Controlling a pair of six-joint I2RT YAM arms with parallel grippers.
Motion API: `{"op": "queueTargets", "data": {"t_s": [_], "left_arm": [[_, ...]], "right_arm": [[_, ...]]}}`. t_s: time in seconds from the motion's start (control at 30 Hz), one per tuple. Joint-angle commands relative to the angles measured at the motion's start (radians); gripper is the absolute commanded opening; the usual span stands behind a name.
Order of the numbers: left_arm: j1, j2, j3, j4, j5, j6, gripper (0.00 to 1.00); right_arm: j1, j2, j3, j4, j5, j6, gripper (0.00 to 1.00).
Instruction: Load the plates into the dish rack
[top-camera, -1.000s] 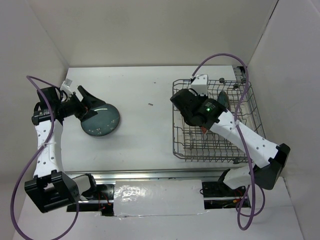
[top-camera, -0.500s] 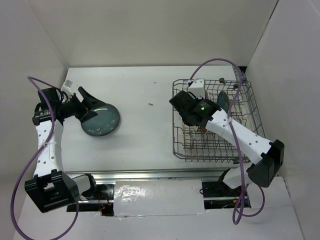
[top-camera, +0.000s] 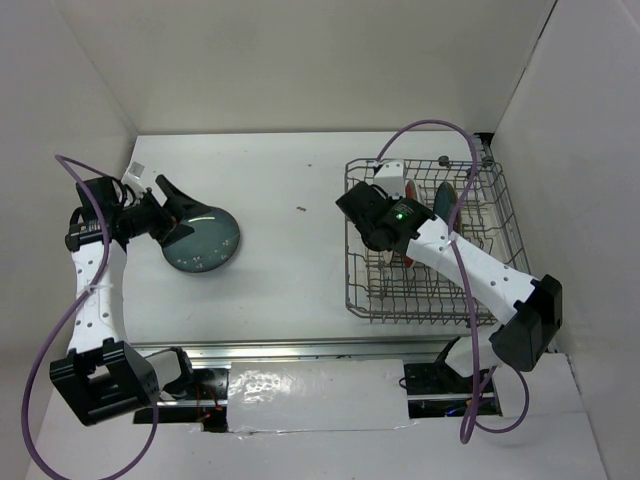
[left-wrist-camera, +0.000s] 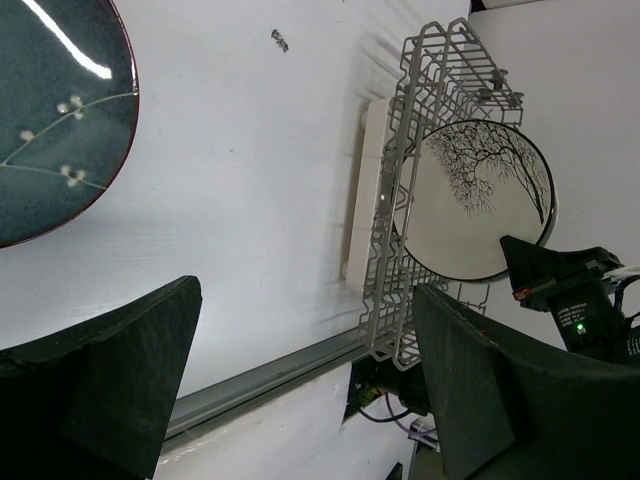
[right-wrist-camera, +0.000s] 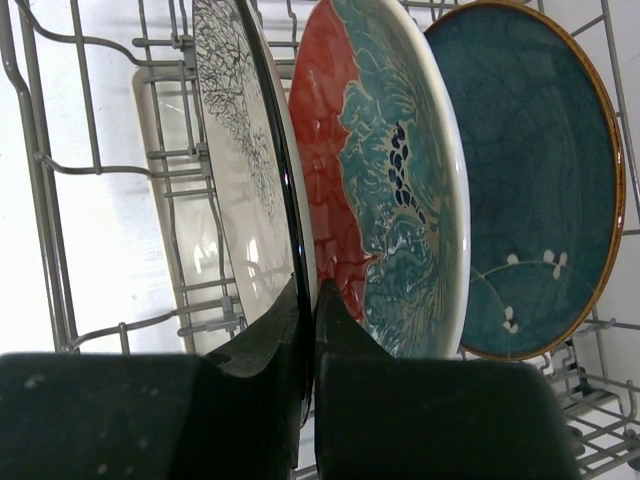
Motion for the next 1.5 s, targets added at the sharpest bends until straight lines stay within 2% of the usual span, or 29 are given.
{"op": "queueTargets", "data": {"t_s": [0.0, 0.1, 0.27, 0.3, 0.63, 0.67, 0.87, 1.17, 1.23, 1.33, 1.47], "left_arm": [[0.006, -0.008, 0.002, 0.012, -0.003, 0.027, 0.99], [0.006, -0.006, 0.000, 0.012, -0.009, 0.029, 0.99], [0.009, -0.003, 0.000, 0.010, -0.009, 0.030, 0.99], [0.006, -0.002, -0.001, 0.009, -0.006, 0.032, 0.99], [0.006, -0.002, -0.004, 0.012, -0.006, 0.032, 0.99], [0.006, -0.002, -0.007, 0.012, -0.009, 0.032, 0.99], [0.006, 0.003, -0.017, 0.016, -0.009, 0.033, 0.99], [0.006, 0.026, -0.033, 0.019, -0.024, 0.044, 0.99], [0.006, 0.030, -0.079, 0.057, -0.042, 0.044, 0.99], [0.006, 0.058, -0.128, 0.067, -0.137, 0.018, 0.99], [0.015, 0.136, -0.106, 0.039, -0.312, -0.029, 0.99]], "right_arm": [[-0.012, 0.013, 0.017, 0.070, 0.033, 0.016, 0.10], [-0.012, -0.001, 0.006, 0.088, 0.018, 0.010, 0.24], [-0.012, -0.004, 0.007, 0.082, 0.013, 0.013, 0.40], [-0.012, -0.004, 0.007, 0.077, 0.013, 0.015, 0.48], [0.000, -0.005, 0.040, 0.071, 0.018, 0.004, 0.65], [0.005, -0.010, 0.041, 0.068, 0.021, 0.005, 0.70], [0.028, -0.028, 0.075, 0.030, 0.064, 0.018, 0.86], [0.069, -0.036, 0.162, 0.004, 0.099, -0.007, 0.89], [0.095, -0.037, 0.193, -0.004, 0.110, -0.010, 0.90], [0.128, -0.039, 0.294, 0.016, 0.110, -0.063, 0.92], [0.137, -0.053, 0.374, 0.083, -0.058, -0.154, 0.97]]}}
